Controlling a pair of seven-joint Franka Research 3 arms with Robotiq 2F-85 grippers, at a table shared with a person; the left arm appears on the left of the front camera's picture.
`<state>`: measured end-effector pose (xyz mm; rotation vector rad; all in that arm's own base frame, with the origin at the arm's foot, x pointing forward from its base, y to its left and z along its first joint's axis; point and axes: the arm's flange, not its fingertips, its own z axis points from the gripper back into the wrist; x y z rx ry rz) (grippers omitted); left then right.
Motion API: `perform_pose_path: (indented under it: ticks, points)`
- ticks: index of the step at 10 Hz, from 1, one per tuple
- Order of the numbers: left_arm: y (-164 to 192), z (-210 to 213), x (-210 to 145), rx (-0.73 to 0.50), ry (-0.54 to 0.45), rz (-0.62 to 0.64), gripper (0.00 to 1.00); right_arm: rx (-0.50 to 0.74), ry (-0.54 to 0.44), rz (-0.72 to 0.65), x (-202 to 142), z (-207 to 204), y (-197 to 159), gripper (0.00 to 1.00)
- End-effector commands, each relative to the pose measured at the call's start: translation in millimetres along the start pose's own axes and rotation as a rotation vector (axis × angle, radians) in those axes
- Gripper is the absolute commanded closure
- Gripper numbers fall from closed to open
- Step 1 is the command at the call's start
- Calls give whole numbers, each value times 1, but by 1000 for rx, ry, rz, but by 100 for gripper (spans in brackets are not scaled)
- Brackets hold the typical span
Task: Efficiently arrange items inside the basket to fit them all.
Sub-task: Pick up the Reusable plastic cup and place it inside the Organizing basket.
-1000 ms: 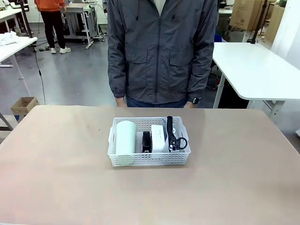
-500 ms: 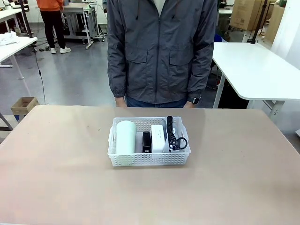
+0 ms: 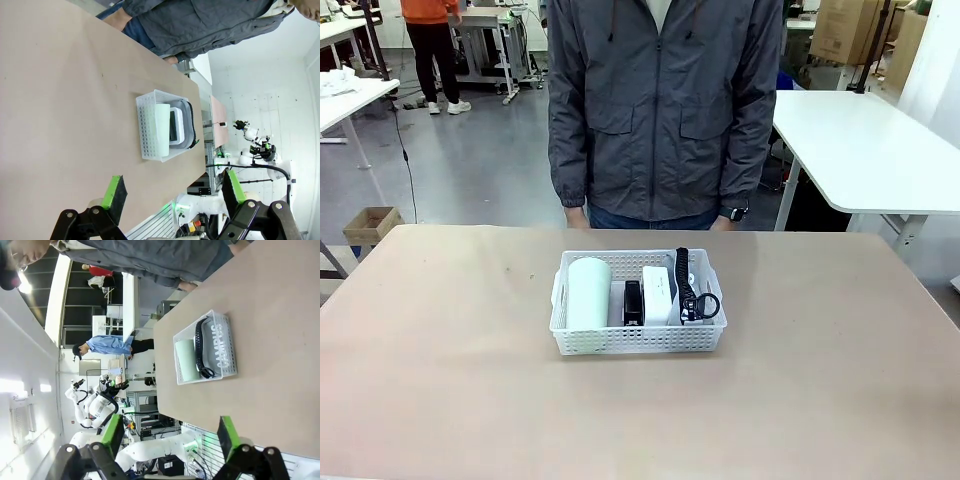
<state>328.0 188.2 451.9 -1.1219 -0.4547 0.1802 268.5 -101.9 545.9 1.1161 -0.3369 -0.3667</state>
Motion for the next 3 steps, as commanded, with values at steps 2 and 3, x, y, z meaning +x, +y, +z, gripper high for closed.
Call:
perform_pose_path:
  ticks: [2,3]
  points:
    - [-3,0,0,-22,-12,-4,0,23,-3,15,0,0,0,0]
    - [-3,0,0,-22,-12,-4,0,23,-3,15,0,0,0,0]
